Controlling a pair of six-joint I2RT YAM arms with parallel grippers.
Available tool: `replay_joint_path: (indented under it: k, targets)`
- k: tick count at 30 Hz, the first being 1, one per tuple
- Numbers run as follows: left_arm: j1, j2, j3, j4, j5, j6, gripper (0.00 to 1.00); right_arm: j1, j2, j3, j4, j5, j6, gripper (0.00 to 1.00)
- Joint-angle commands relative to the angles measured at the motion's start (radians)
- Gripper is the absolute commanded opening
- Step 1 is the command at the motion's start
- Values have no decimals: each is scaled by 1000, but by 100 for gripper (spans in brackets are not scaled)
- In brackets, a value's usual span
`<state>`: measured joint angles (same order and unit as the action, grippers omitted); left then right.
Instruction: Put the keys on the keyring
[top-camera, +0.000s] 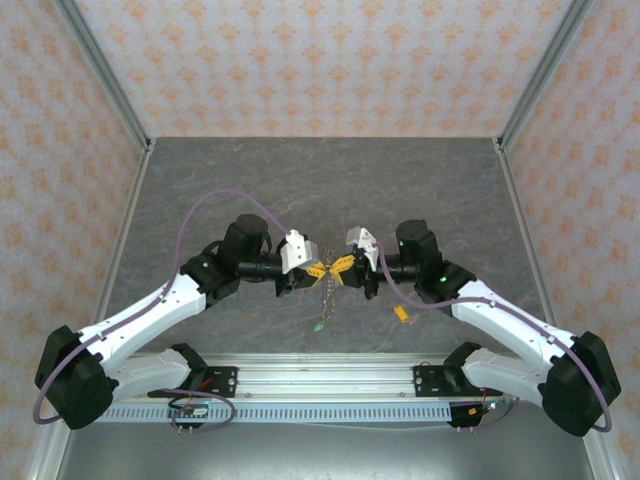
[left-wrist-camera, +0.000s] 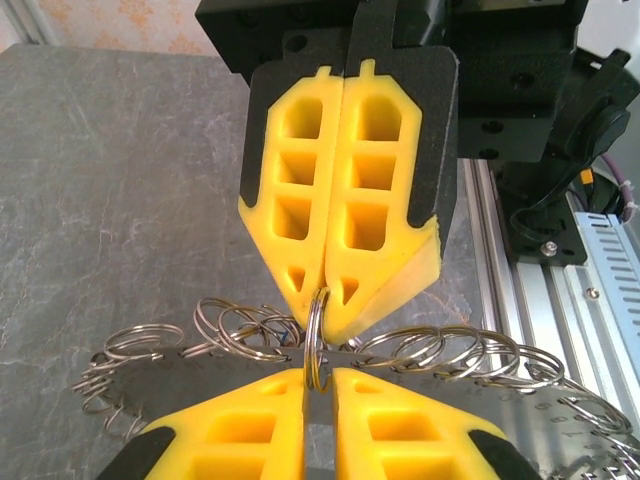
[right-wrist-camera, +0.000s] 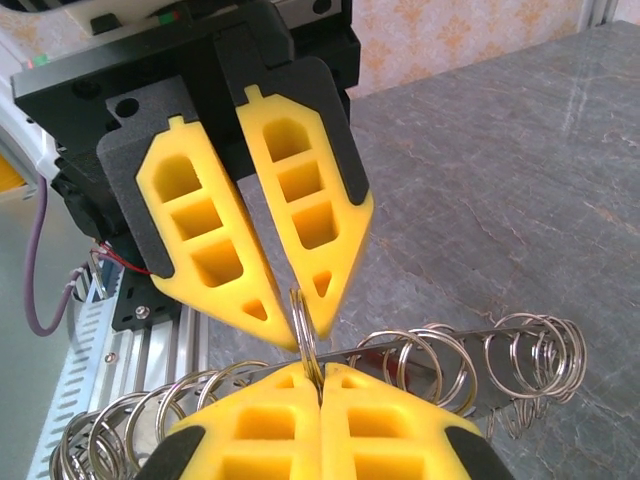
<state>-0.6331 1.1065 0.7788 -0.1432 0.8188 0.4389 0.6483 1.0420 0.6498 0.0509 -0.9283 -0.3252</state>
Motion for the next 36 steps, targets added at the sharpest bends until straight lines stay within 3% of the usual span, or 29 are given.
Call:
replay_joint_path:
  k: [1, 18, 25, 29, 36]
  targets:
    - [-9, 9, 57, -109, -36, 64, 14, 19, -19, 64, -43, 51, -38, 0]
    - [-37, 48, 101, -142, -58, 83, 15, 96, 36, 172, -226, 177, -146, 0]
    - [-37, 58, 106, -156, -87, 85, 0, 100, 40, 197, -291, 189, -179, 0]
    - [-37, 58, 98, -125, -78, 69, 0, 100, 25, 177, -257, 173, -171, 0]
    - [-24, 29, 14, 96, -8, -40, 0, 76, -17, 62, -90, 117, -83, 4]
